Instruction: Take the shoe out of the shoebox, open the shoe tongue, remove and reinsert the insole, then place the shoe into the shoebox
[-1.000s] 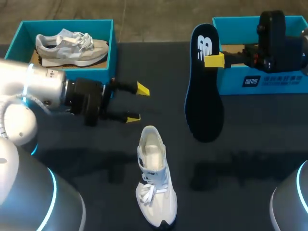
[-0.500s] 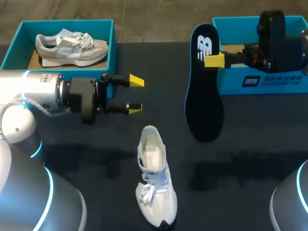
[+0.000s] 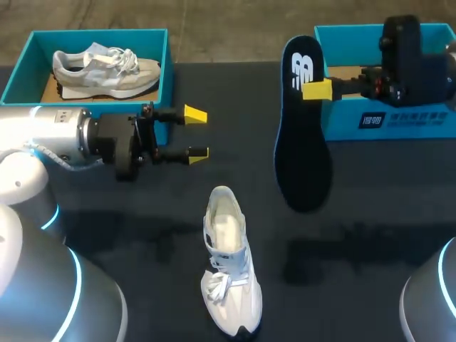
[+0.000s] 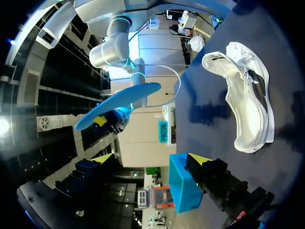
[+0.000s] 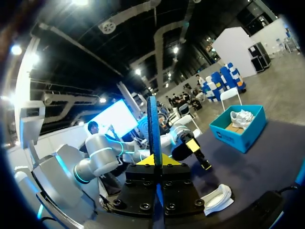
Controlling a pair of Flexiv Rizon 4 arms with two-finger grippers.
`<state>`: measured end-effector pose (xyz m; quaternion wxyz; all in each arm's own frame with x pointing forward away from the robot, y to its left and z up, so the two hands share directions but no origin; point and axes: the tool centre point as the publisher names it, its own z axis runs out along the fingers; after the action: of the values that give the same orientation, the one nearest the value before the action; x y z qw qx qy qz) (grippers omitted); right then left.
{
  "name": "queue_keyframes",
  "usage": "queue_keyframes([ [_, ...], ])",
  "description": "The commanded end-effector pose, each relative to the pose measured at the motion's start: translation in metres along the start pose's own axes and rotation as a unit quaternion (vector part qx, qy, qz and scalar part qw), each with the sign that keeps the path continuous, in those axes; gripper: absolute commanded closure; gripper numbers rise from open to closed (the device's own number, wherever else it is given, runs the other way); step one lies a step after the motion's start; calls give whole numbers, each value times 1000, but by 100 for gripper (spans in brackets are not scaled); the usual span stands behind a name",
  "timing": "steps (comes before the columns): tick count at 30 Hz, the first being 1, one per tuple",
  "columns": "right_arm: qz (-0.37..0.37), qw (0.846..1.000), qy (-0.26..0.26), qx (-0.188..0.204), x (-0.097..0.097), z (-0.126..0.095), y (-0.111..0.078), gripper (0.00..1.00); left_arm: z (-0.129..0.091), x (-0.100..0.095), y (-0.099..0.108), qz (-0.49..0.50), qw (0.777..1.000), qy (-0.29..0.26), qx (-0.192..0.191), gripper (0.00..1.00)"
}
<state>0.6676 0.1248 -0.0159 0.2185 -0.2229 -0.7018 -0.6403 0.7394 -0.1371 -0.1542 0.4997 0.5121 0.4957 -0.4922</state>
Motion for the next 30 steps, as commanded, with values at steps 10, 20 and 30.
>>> queue_keyframes([
  [10, 133, 986, 23, 98, -66, 30, 41, 100, 1, 0, 0, 1, 1000, 0, 0, 0],
  [20, 194, 976, 18, 95, -80, 36, 33, 100, 1, 0, 0, 1, 1000, 0, 0, 0],
  [30, 243, 966, 5, 90, -89, 44, 35, 100, 1, 0, 0, 1, 1000, 0, 0, 0],
])
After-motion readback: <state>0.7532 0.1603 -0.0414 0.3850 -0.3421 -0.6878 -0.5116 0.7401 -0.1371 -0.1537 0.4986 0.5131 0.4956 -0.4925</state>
